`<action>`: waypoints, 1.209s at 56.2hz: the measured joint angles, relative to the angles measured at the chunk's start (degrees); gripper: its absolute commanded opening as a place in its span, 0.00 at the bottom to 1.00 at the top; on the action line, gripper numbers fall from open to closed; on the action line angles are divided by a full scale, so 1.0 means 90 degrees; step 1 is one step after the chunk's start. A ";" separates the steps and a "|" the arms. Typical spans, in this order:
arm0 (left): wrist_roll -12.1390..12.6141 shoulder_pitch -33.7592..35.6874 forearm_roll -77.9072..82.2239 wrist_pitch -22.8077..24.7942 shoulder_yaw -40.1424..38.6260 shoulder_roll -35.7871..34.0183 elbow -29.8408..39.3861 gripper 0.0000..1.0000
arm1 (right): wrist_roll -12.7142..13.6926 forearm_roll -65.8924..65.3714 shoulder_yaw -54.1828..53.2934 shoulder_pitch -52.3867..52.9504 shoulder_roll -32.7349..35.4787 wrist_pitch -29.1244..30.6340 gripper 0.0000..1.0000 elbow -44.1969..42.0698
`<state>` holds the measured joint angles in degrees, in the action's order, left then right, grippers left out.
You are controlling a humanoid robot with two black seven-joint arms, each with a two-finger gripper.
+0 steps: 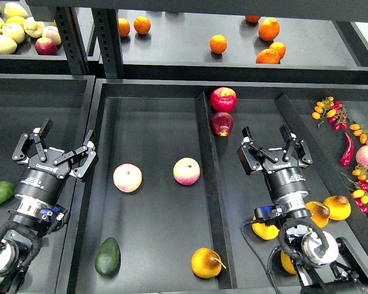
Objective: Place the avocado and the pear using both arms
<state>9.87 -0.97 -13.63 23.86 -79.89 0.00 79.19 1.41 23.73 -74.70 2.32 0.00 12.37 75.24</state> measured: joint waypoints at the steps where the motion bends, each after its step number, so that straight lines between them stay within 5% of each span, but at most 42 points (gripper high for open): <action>1: 0.0000 0.0000 0.0000 0.0002 0.0000 0.0000 0.0000 1.00 | 0.0000 0.0000 0.0002 -0.0001 0.0000 0.0002 1.00 0.0000; 68: 0.0026 -0.0016 0.0001 0.0433 -0.0096 0.0000 -0.0156 1.00 | 0.0060 -0.0049 0.0009 -0.0167 0.0000 0.0205 1.00 -0.0001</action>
<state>10.10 -1.11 -13.62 27.76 -80.75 0.00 77.79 1.94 23.29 -74.62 0.82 0.00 14.22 75.23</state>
